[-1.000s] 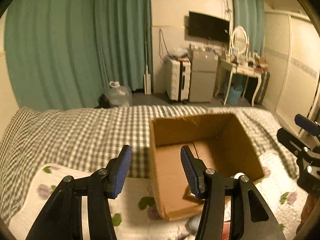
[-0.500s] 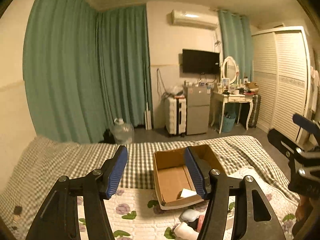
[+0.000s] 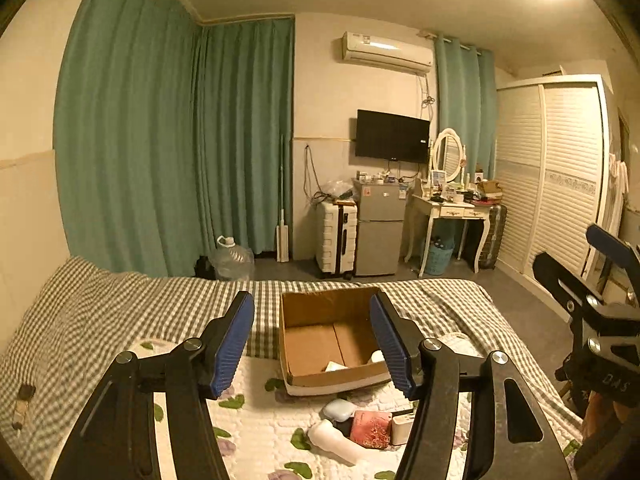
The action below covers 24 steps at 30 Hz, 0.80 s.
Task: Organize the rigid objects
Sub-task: 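Move both tools back toward the remaining items on the quilt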
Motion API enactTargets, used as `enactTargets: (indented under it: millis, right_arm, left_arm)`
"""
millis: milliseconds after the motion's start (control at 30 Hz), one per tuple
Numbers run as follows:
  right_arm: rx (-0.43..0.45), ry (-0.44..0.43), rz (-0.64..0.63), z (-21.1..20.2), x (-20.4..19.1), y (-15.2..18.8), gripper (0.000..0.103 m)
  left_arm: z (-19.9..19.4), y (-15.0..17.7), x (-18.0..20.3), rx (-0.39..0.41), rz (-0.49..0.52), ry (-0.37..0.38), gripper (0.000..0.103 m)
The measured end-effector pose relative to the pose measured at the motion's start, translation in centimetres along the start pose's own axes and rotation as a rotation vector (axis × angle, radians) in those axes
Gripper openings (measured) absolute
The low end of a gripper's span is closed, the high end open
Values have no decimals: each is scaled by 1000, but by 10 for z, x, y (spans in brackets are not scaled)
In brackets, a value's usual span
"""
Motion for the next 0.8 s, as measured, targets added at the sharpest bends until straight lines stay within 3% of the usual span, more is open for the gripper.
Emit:
enactTargets:
  millis: [400, 633, 800]
  right_arm:
    - [-148, -8, 98, 43, 14, 80, 103]
    - [-235, 29, 102, 82, 20, 140, 103]
    - [-329, 42, 179, 111, 32, 190, 103]
  left_arm:
    - [63, 56, 12, -150, -17, -53, 63]
    - [114, 114, 24, -282, 11, -63, 63]
    - [145, 161, 38, -363, 69, -76, 63]
Point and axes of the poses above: each gripper's, at about its wrist camera, not at the fingertips, and z roughly the way its jaws point, x to its right, y to its underside, the point moved 1 cm from there along z, roughly the way its jaws point, and after that the axes turned 13 degrees about -y, right-handed, at the moved point
